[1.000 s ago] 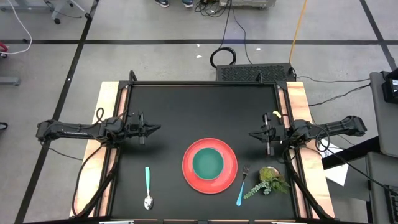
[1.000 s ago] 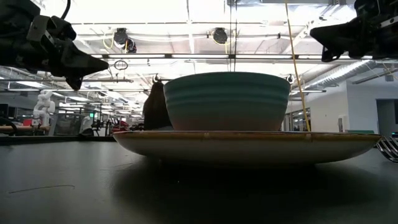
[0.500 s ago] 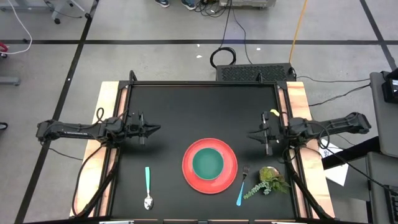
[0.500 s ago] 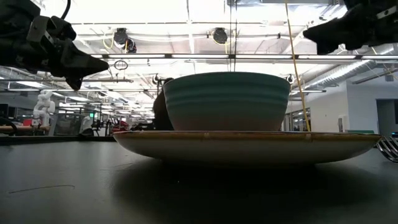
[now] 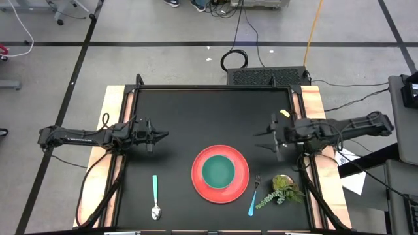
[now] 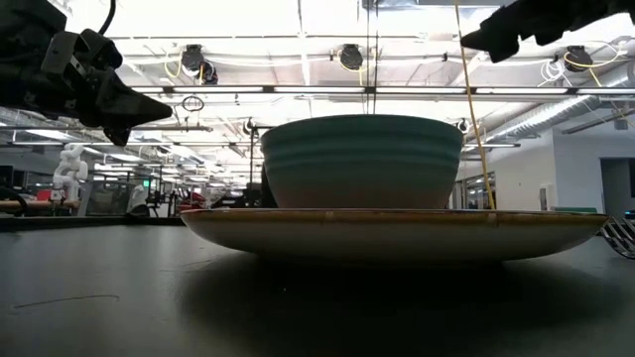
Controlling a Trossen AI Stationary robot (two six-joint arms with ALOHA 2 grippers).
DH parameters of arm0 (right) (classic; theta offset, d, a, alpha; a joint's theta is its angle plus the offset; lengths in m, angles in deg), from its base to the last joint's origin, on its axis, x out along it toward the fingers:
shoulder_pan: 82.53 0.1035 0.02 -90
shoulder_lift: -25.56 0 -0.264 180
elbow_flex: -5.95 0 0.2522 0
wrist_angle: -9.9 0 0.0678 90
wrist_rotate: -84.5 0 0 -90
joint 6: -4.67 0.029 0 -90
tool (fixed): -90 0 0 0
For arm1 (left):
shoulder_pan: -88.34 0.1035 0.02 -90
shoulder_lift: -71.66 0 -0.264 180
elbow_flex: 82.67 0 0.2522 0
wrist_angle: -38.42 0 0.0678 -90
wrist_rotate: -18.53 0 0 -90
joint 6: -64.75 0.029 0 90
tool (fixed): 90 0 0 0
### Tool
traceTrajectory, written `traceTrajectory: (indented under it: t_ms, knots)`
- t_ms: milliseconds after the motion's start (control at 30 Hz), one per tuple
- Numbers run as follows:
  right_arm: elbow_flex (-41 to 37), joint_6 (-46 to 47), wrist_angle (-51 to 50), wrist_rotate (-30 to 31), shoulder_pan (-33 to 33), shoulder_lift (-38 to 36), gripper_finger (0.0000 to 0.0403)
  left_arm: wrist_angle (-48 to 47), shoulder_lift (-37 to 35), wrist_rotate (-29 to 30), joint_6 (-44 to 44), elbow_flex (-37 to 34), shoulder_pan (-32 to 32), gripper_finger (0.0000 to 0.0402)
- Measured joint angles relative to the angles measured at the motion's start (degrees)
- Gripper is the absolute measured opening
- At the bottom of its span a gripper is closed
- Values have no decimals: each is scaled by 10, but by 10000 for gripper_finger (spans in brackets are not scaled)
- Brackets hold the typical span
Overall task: Set table place
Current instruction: Put the blue fork on the orange plate to the right of the green bowl
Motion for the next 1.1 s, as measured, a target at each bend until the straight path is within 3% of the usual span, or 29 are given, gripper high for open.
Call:
traceTrajectory:
  t_ms: [233, 533, 867, 1100]
  knots:
    - [51, 6, -107, -3, 1, 52, 180, 0, 0, 0, -5, 0, 0, 24]
    - [86, 41, -131, -54, 12, 97, 199, 0, 0, 0, -5, 0, 0, 19]
    - [131, 37, -157, -61, 109, 175, 208, 0, 0, 1, -5, 0, 0, 3]
    - [132, 6, -169, -29, 153, 232, 208, 1, 0, 1, -5, 0, 0, 25]
